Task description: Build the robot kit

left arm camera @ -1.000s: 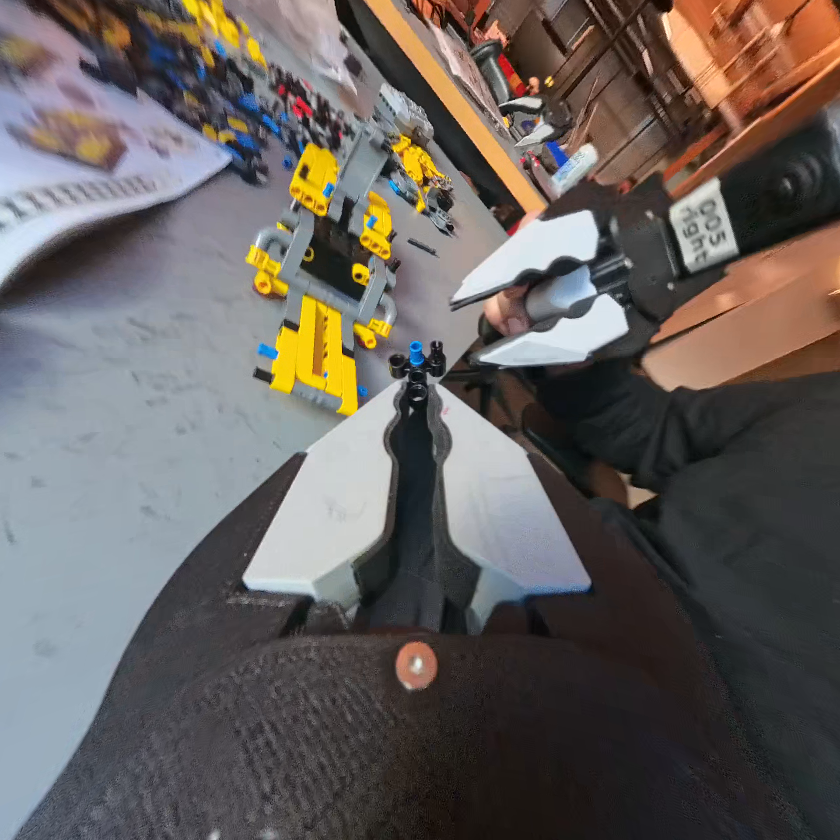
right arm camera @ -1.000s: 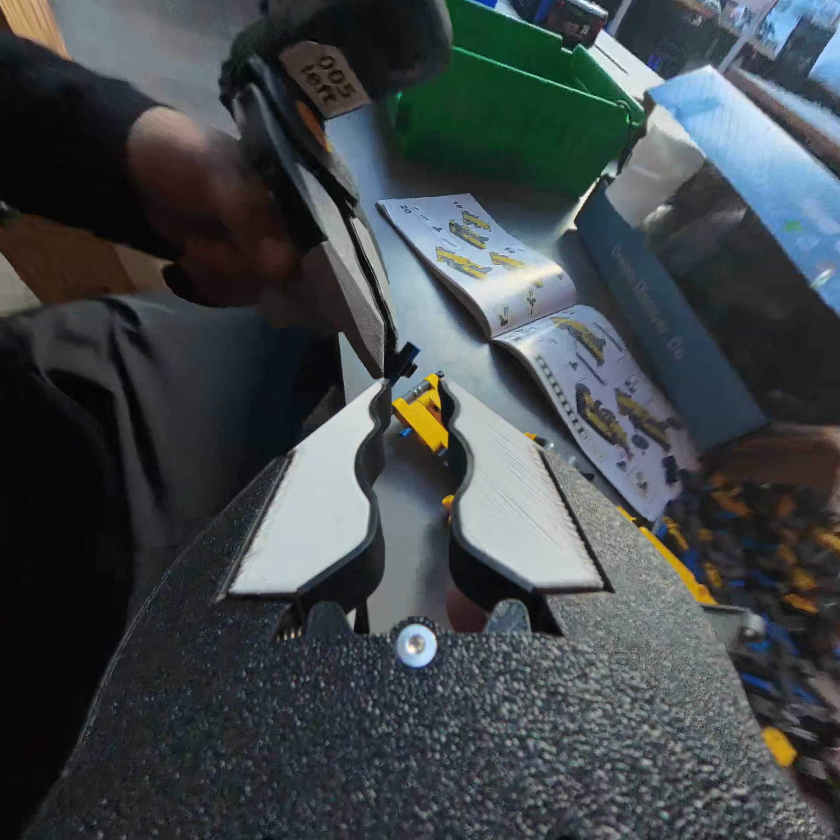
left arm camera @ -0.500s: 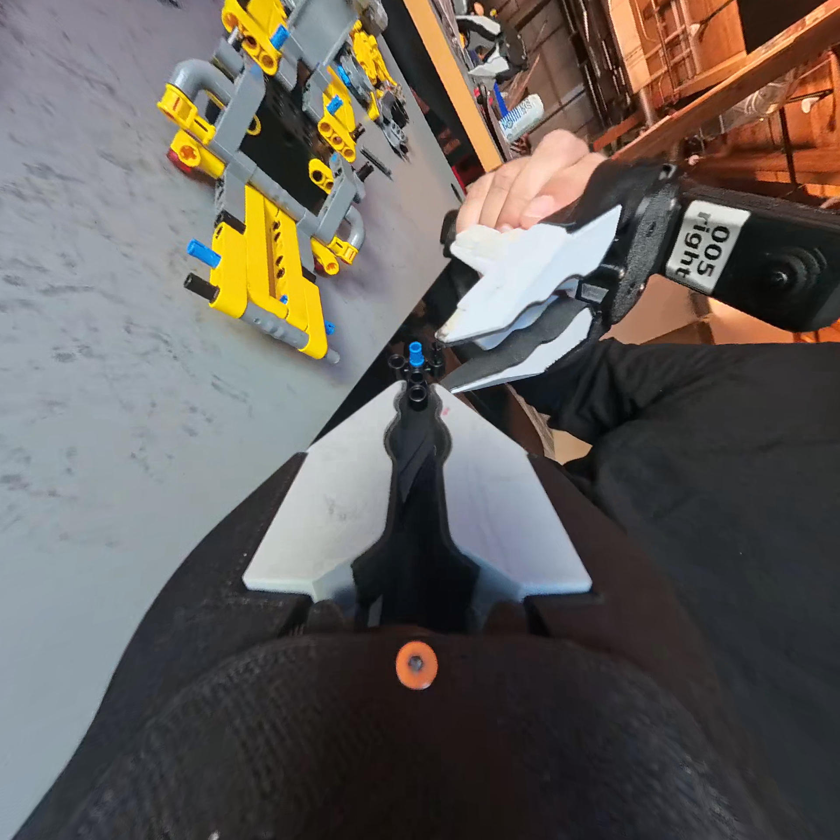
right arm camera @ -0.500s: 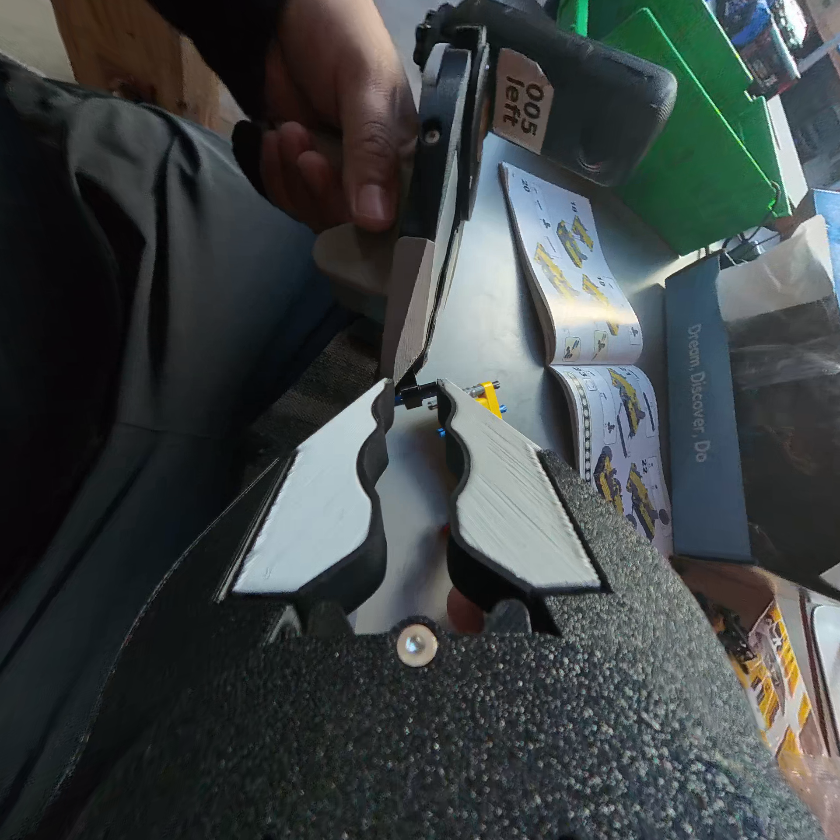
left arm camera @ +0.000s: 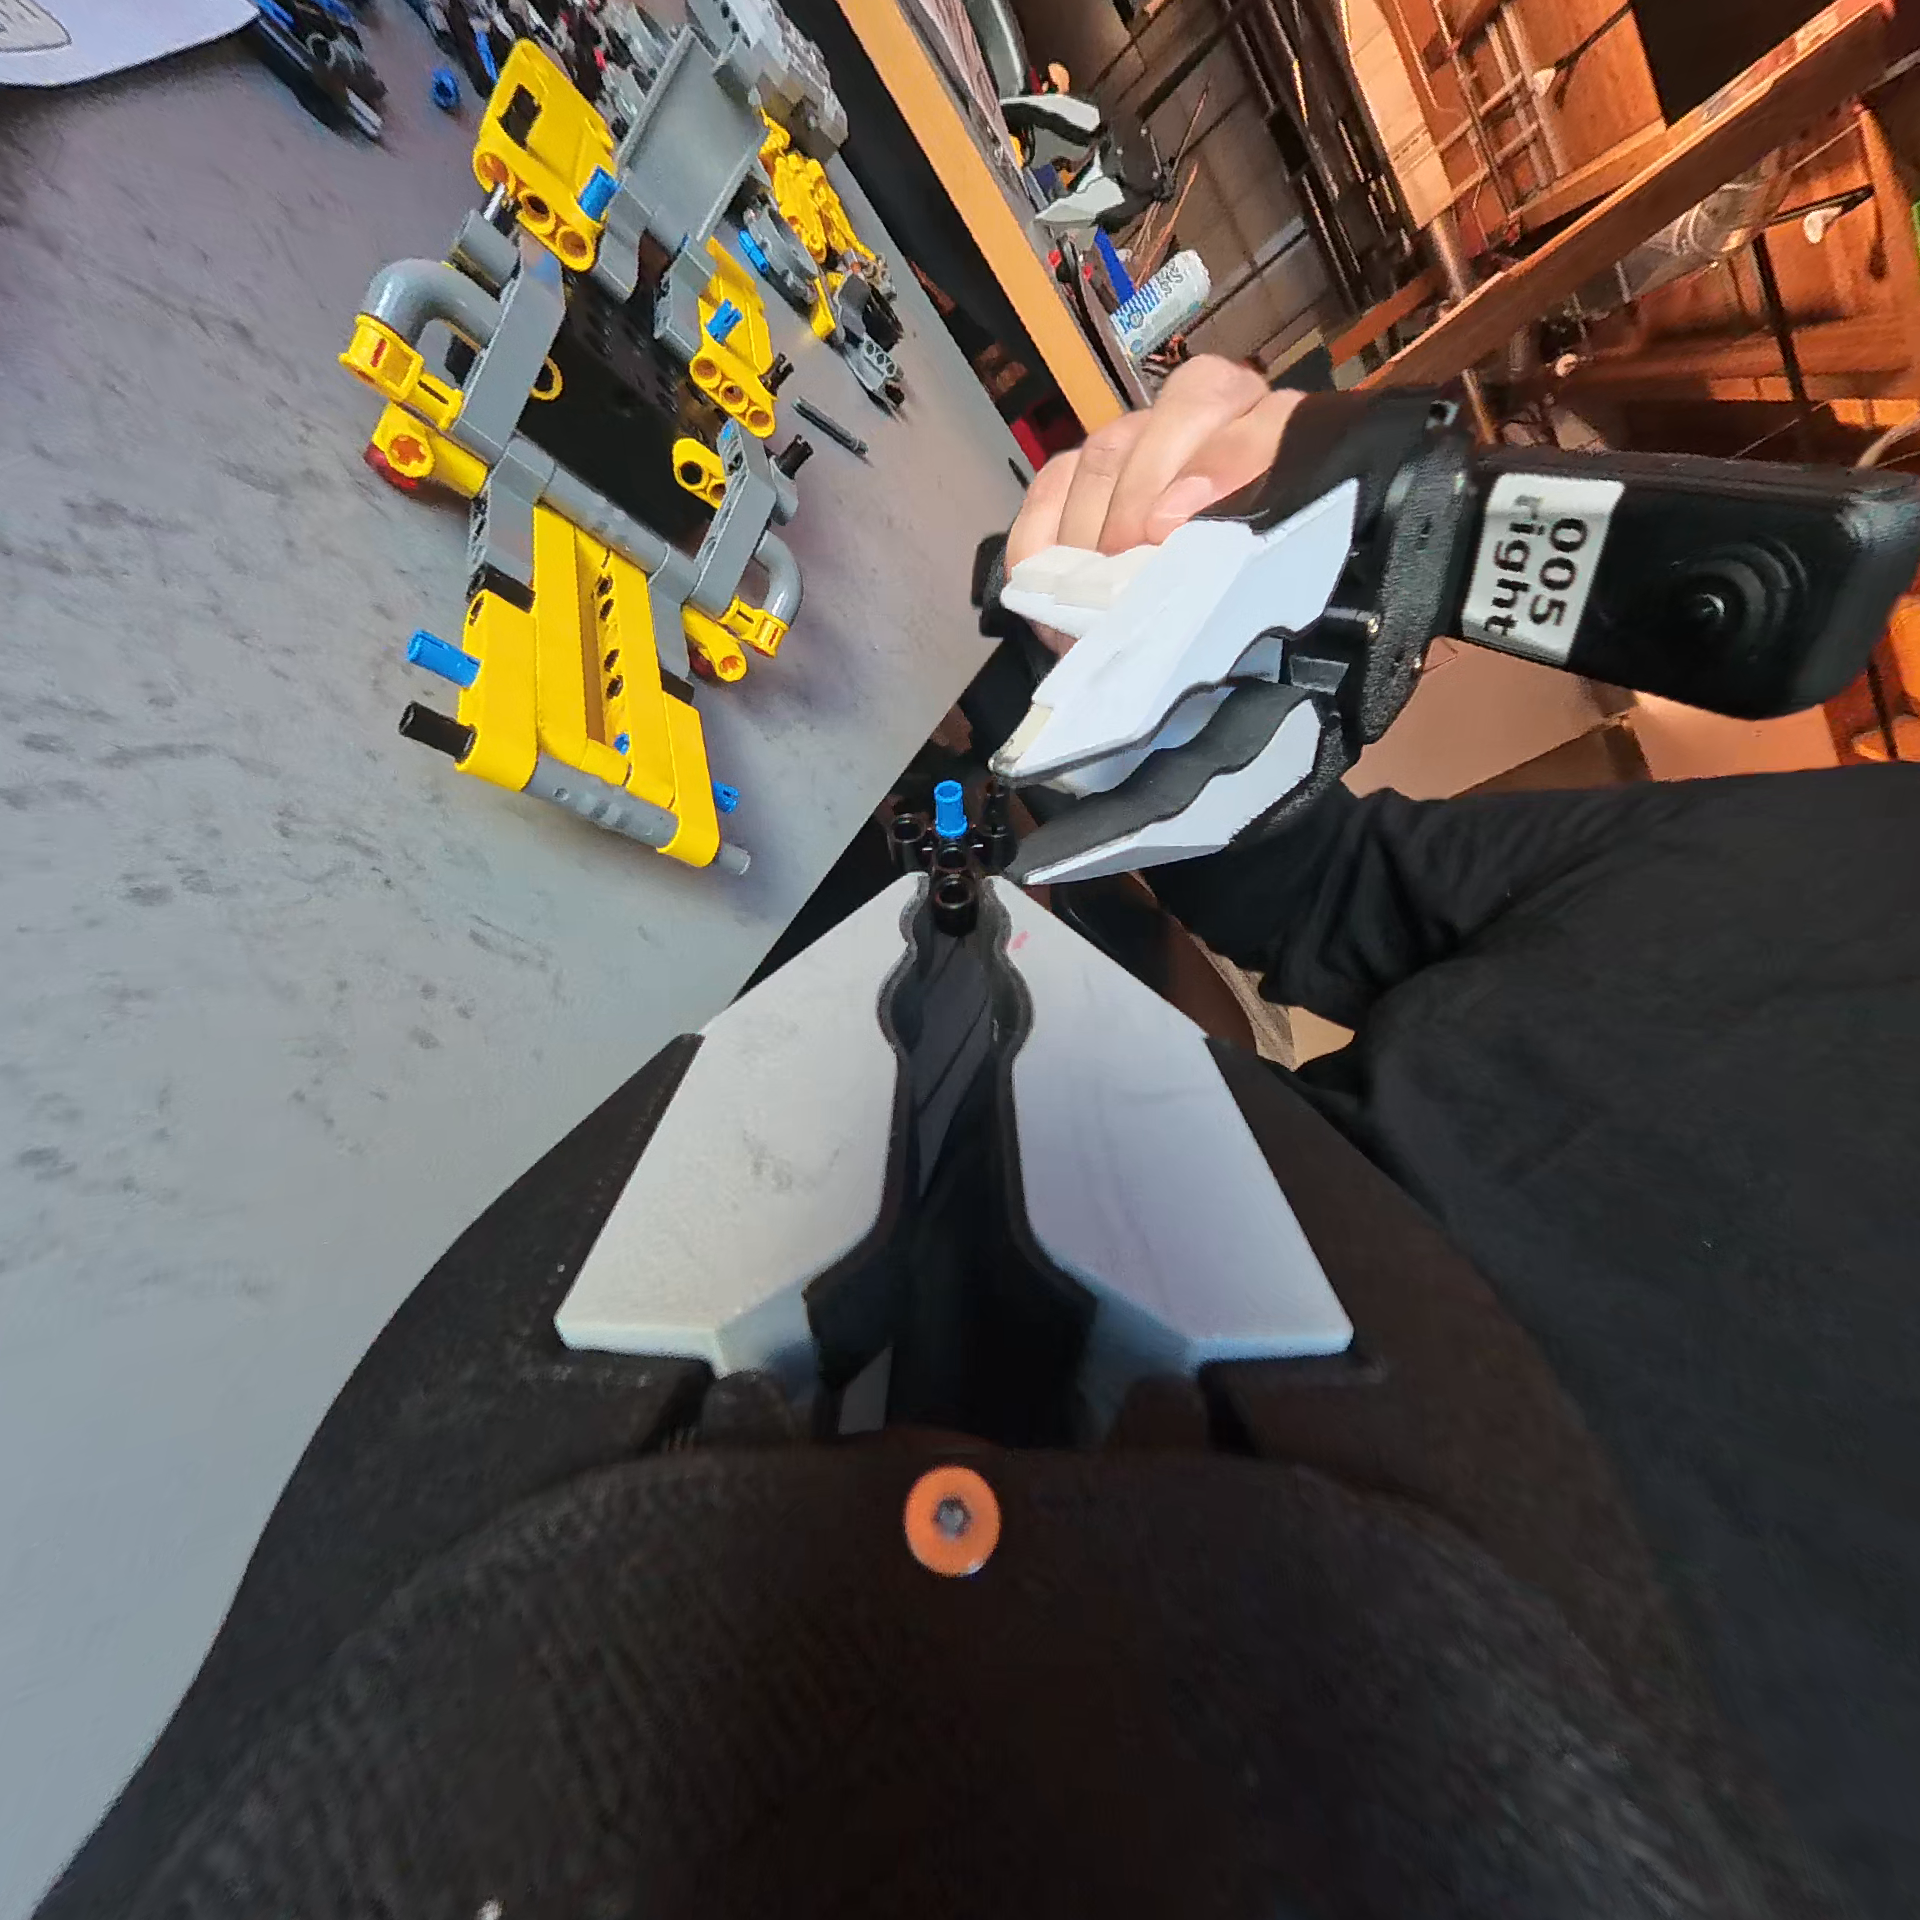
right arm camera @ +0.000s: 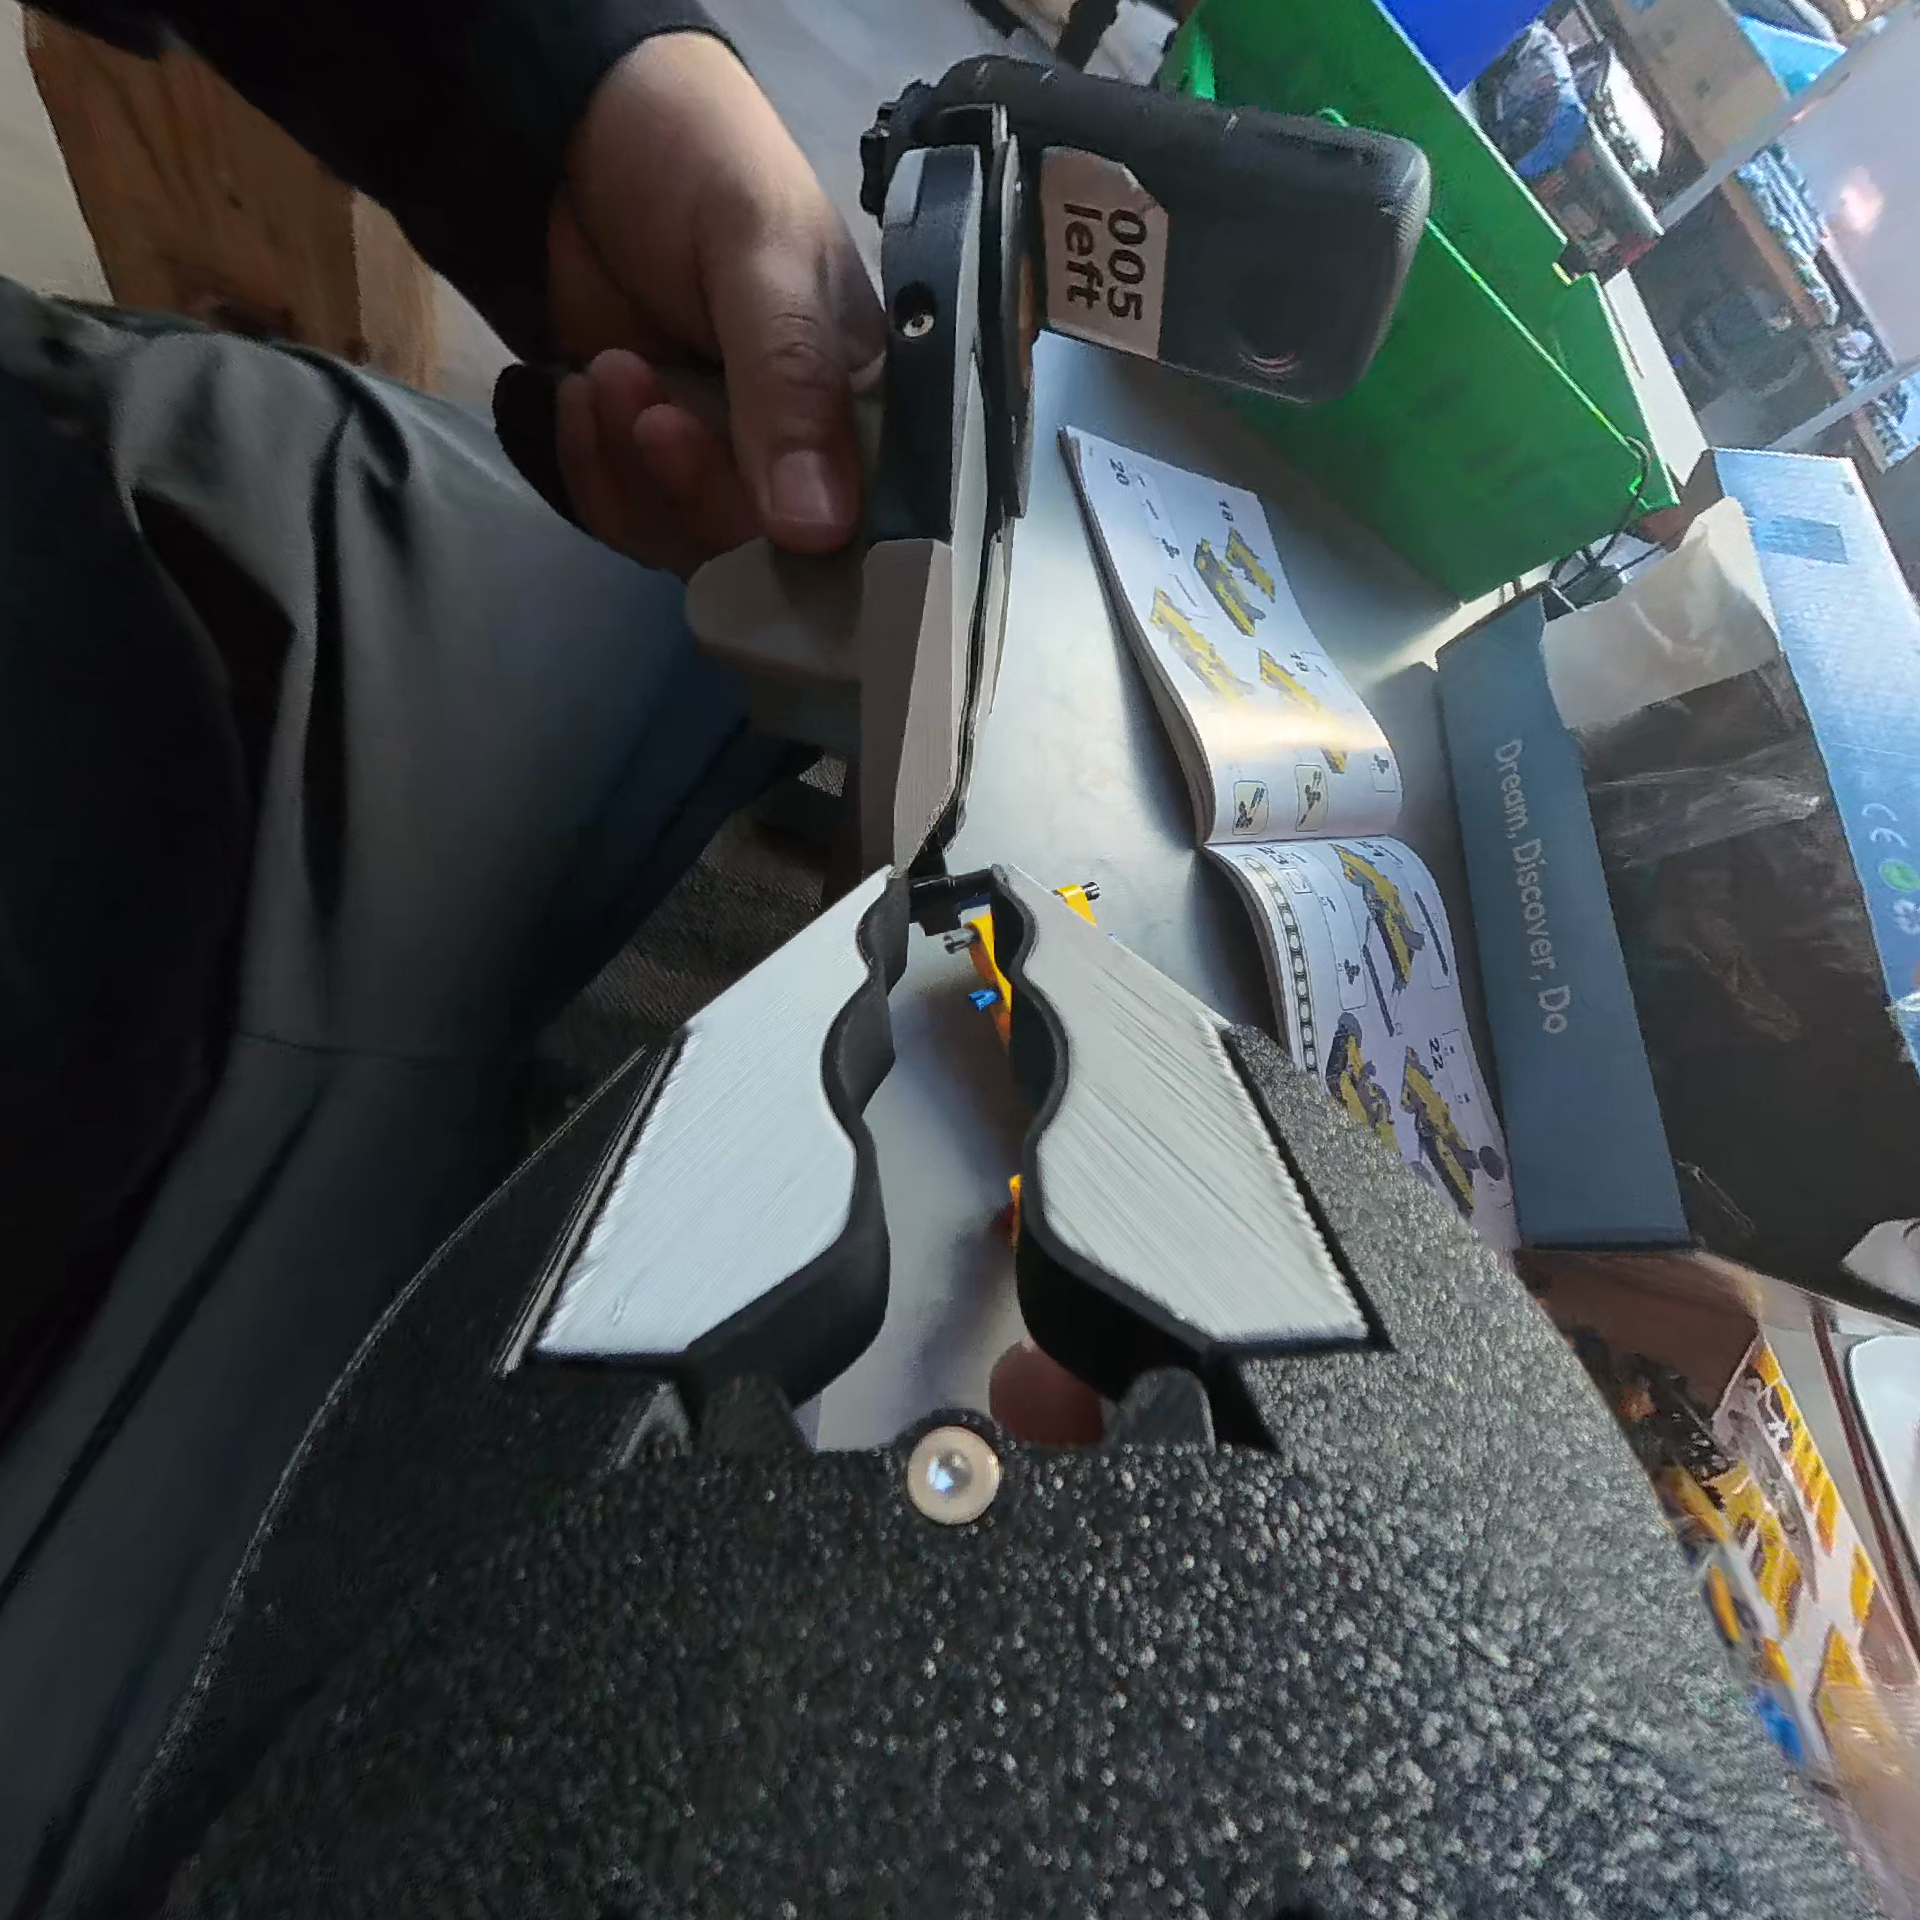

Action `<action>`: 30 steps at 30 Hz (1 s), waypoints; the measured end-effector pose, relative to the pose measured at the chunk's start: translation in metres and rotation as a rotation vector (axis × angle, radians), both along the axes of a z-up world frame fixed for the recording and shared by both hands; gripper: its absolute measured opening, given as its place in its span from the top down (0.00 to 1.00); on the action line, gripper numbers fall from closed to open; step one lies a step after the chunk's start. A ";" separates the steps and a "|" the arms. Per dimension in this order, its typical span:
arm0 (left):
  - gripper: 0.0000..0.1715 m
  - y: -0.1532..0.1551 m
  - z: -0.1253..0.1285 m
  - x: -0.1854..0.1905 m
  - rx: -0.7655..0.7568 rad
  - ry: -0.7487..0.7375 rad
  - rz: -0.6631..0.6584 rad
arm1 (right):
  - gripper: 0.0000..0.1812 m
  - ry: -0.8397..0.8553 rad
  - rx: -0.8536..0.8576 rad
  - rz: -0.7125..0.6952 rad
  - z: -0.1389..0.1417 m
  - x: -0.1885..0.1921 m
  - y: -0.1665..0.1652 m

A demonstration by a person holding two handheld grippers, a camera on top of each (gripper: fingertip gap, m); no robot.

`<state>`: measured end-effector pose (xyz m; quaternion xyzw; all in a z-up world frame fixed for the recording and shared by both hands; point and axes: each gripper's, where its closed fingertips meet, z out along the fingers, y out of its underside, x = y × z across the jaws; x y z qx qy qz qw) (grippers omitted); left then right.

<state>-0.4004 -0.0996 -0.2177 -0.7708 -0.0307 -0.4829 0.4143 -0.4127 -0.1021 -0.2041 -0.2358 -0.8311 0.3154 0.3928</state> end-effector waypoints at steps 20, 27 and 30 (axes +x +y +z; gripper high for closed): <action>0.97 0.001 -0.001 -0.001 0.009 -0.050 0.006 | 0.92 0.042 0.004 -0.034 -0.004 0.001 0.004; 0.98 0.001 -0.002 -0.002 0.032 0.042 0.008 | 0.92 0.042 0.090 -0.009 -0.004 0.005 0.003; 0.98 0.002 -0.002 -0.002 0.036 0.054 0.016 | 0.92 0.045 0.116 -0.013 -0.004 0.004 0.003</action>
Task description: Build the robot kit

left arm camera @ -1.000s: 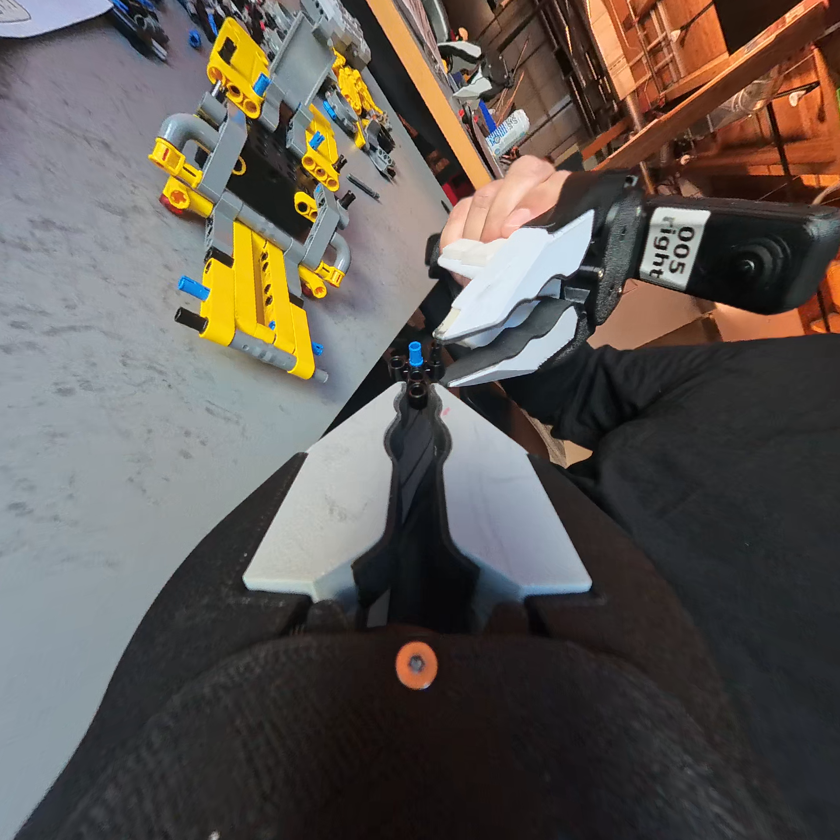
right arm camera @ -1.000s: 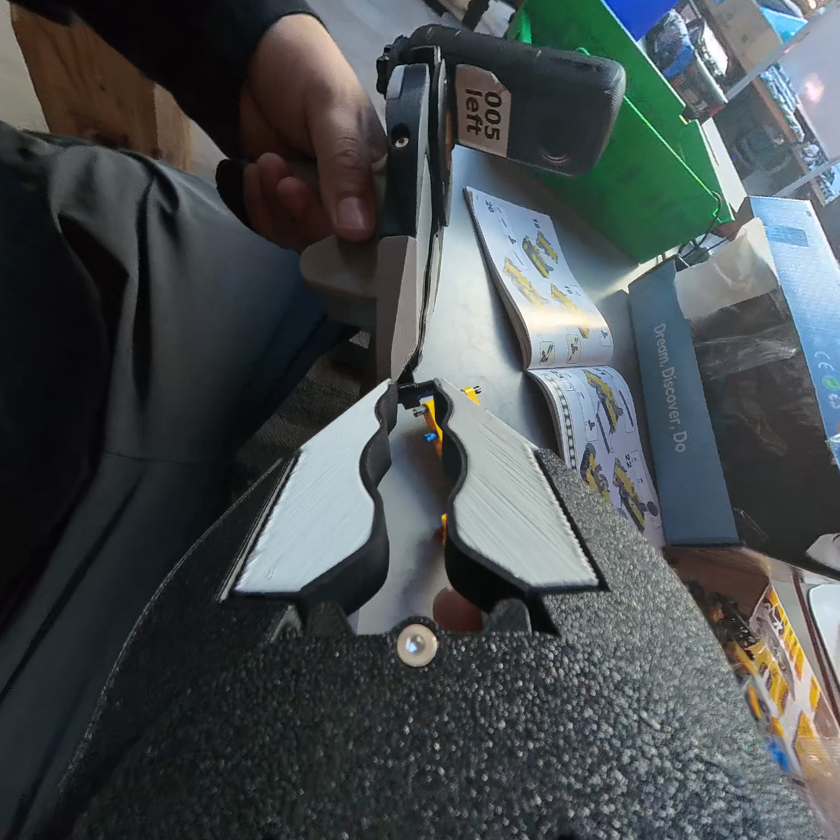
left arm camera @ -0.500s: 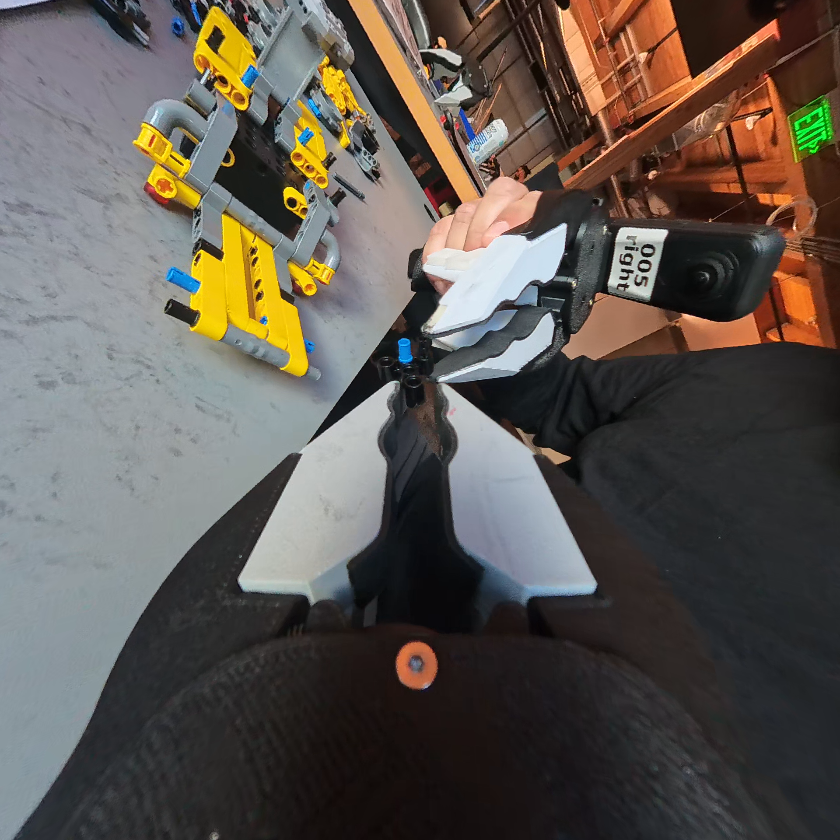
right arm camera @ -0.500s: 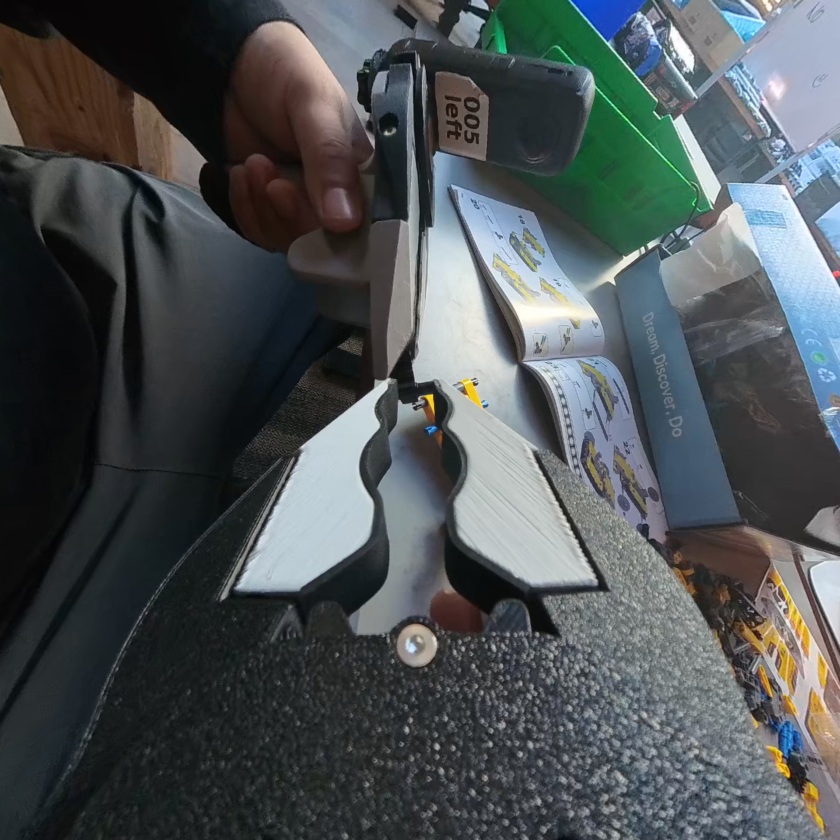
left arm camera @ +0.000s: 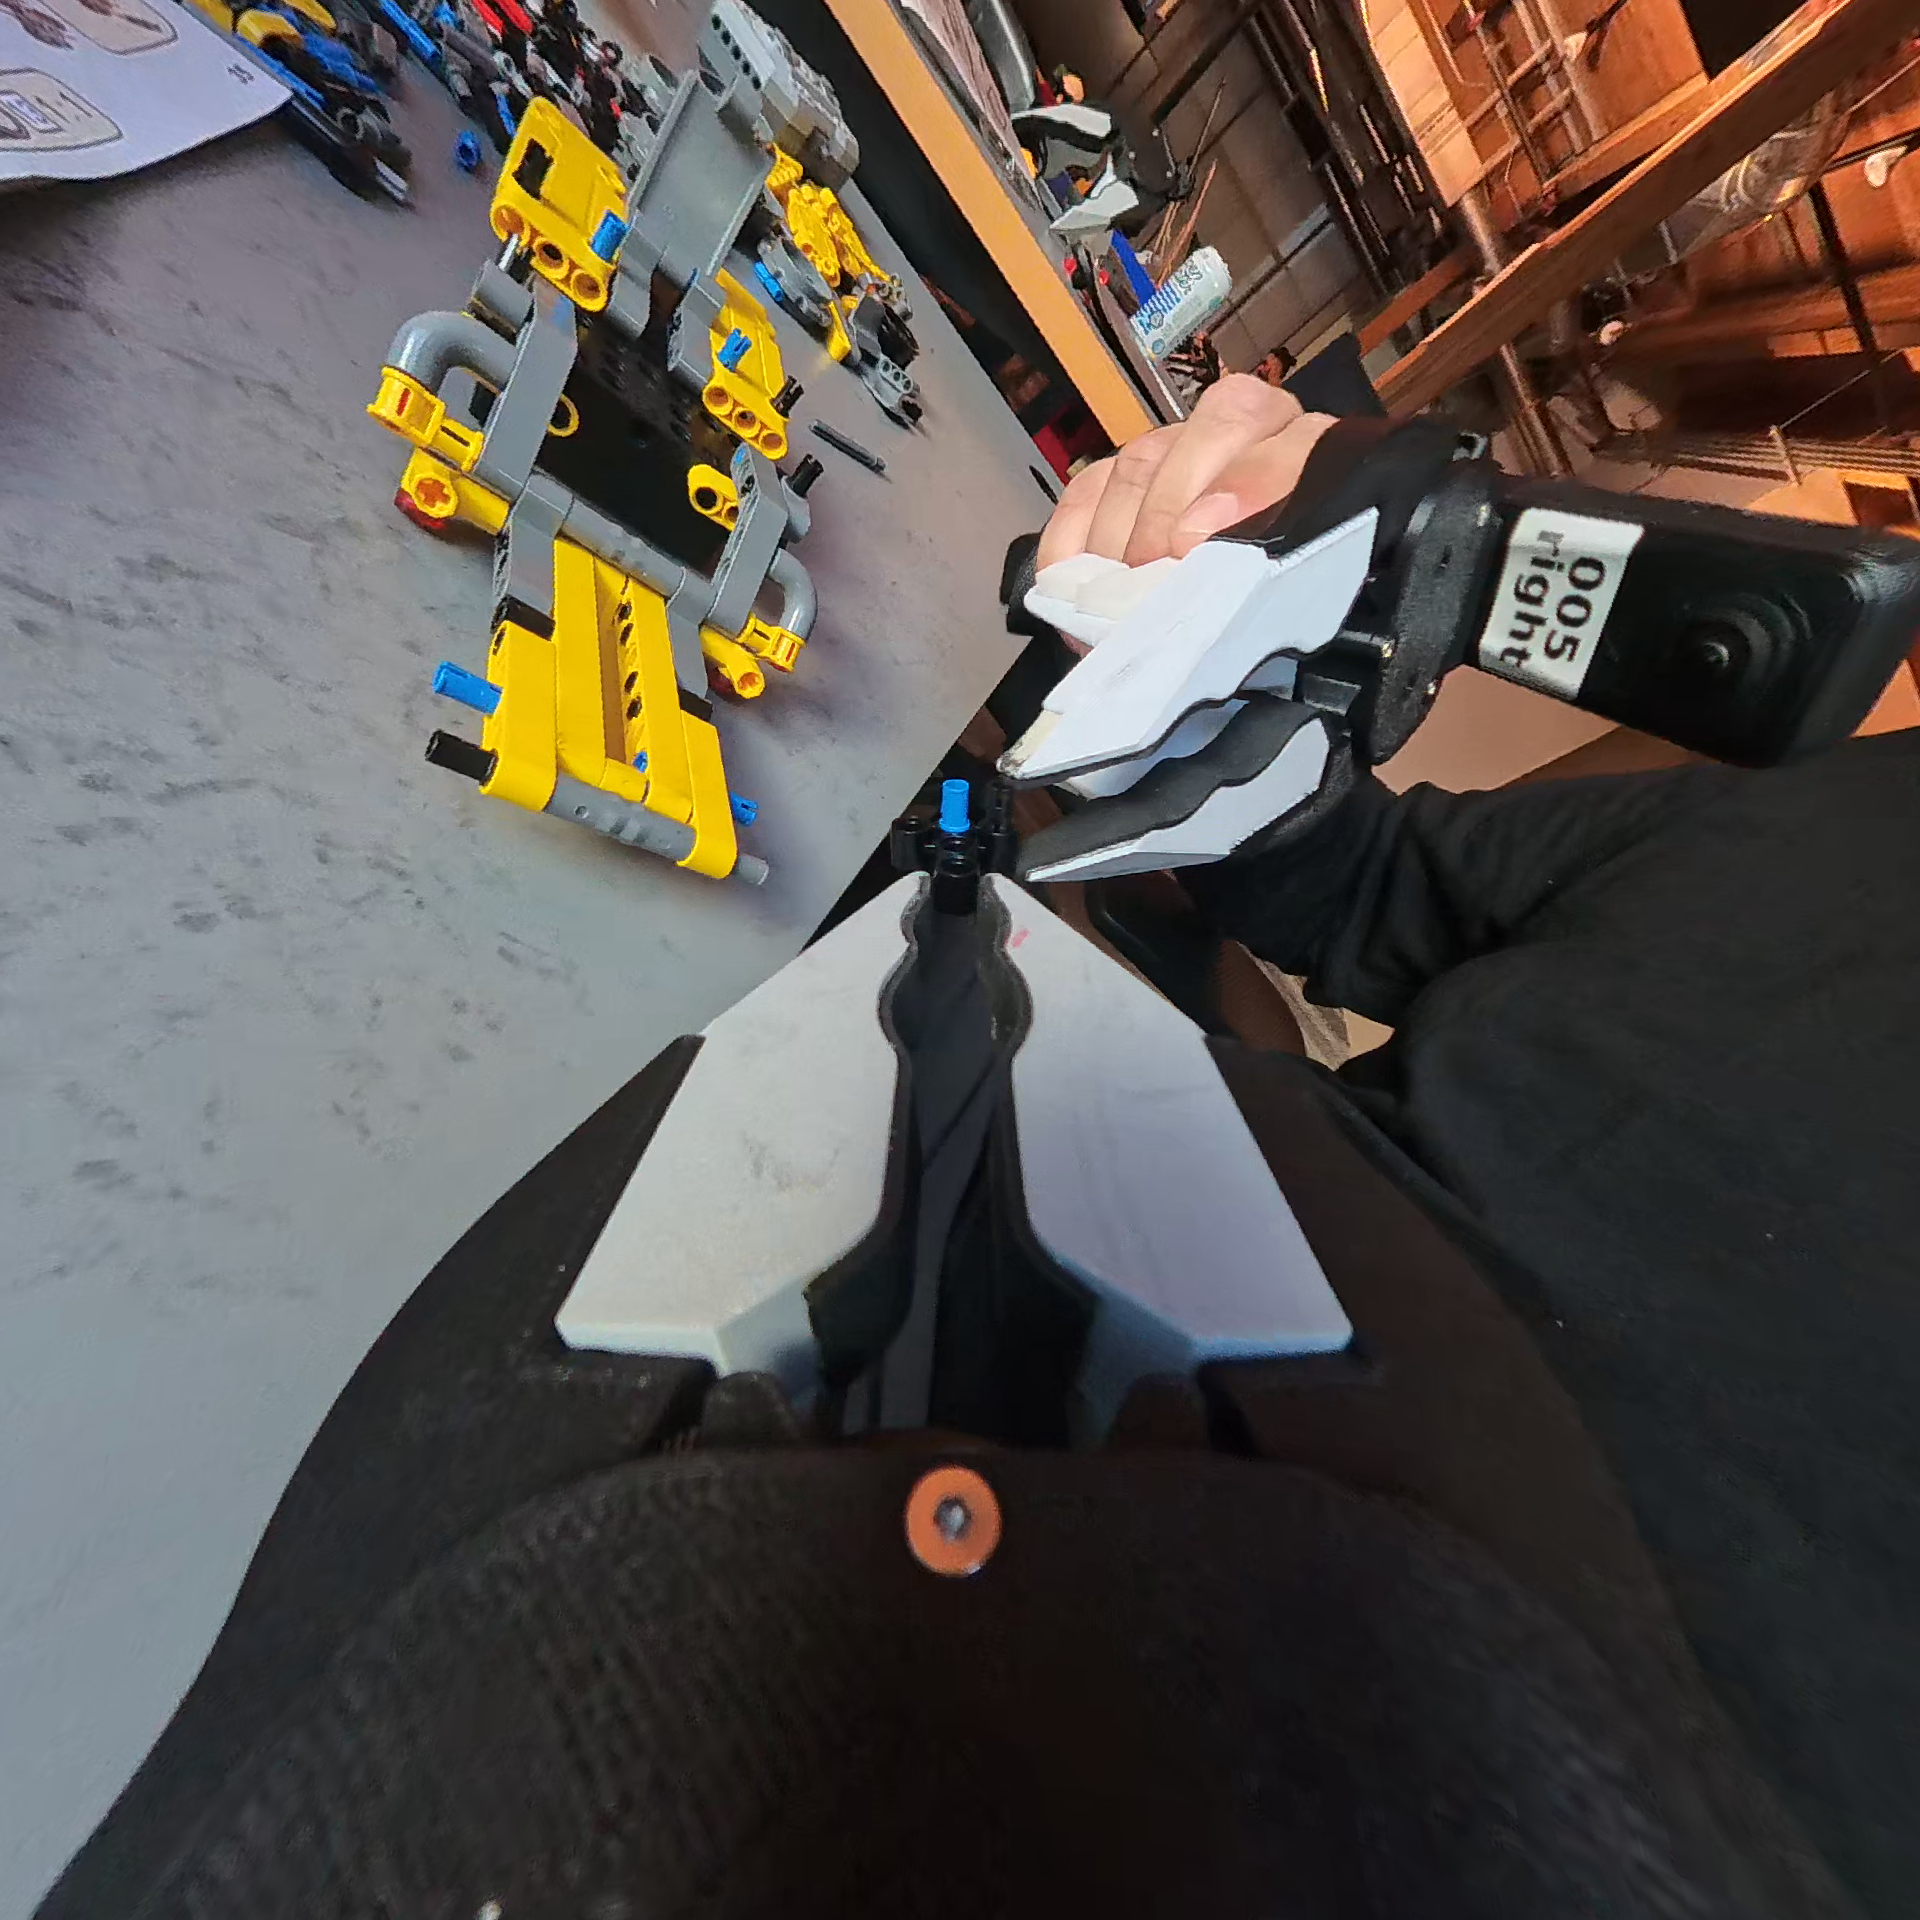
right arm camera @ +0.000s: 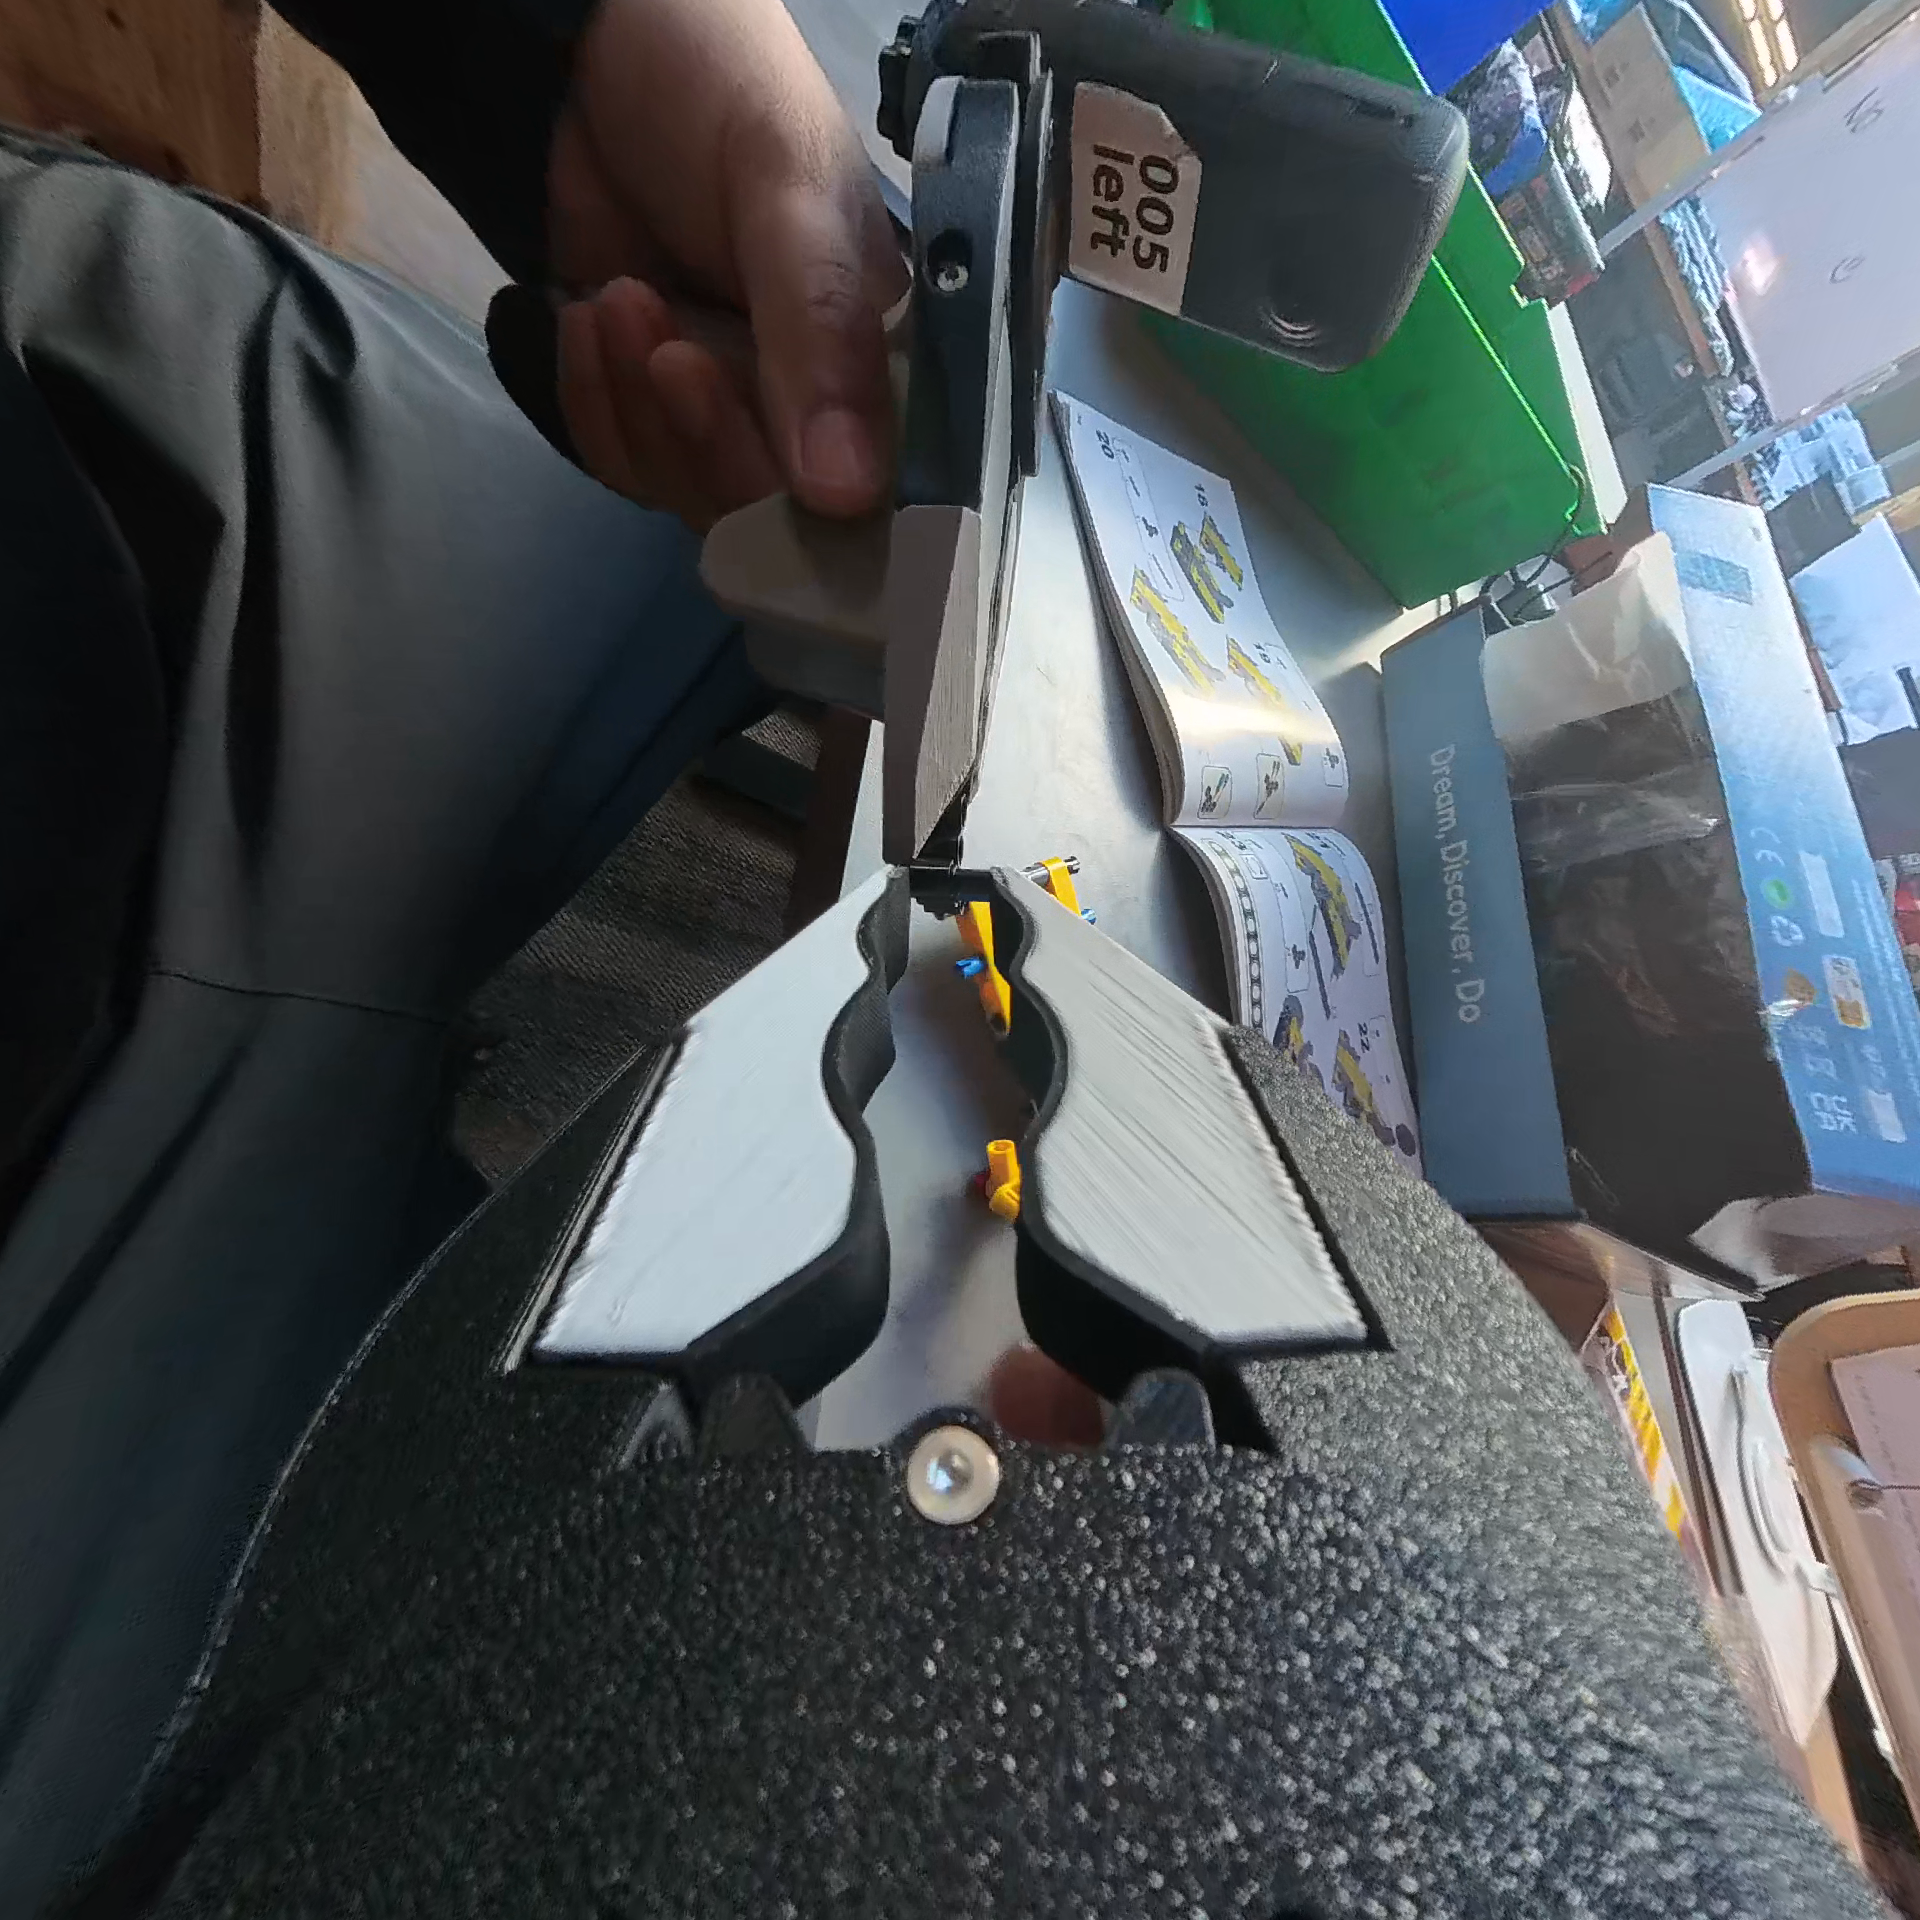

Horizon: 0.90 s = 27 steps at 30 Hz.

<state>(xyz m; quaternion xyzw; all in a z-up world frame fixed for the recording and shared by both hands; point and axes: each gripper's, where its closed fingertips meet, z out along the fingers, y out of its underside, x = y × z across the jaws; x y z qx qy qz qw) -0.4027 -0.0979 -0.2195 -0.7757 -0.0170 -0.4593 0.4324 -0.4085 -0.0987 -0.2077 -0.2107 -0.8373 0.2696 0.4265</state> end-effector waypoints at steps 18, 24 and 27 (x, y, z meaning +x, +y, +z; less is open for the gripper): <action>0.98 0.000 -0.001 -0.001 -0.006 -0.026 0.031 | 0.91 0.032 0.040 -0.019 -0.002 -0.005 -0.001; 0.97 0.000 0.005 -0.007 0.016 -0.061 0.046 | 0.91 0.088 0.068 -0.028 0.003 -0.008 -0.001; 0.97 -0.003 0.007 -0.009 0.017 -0.095 0.044 | 0.91 0.091 0.075 -0.029 0.003 -0.008 -0.001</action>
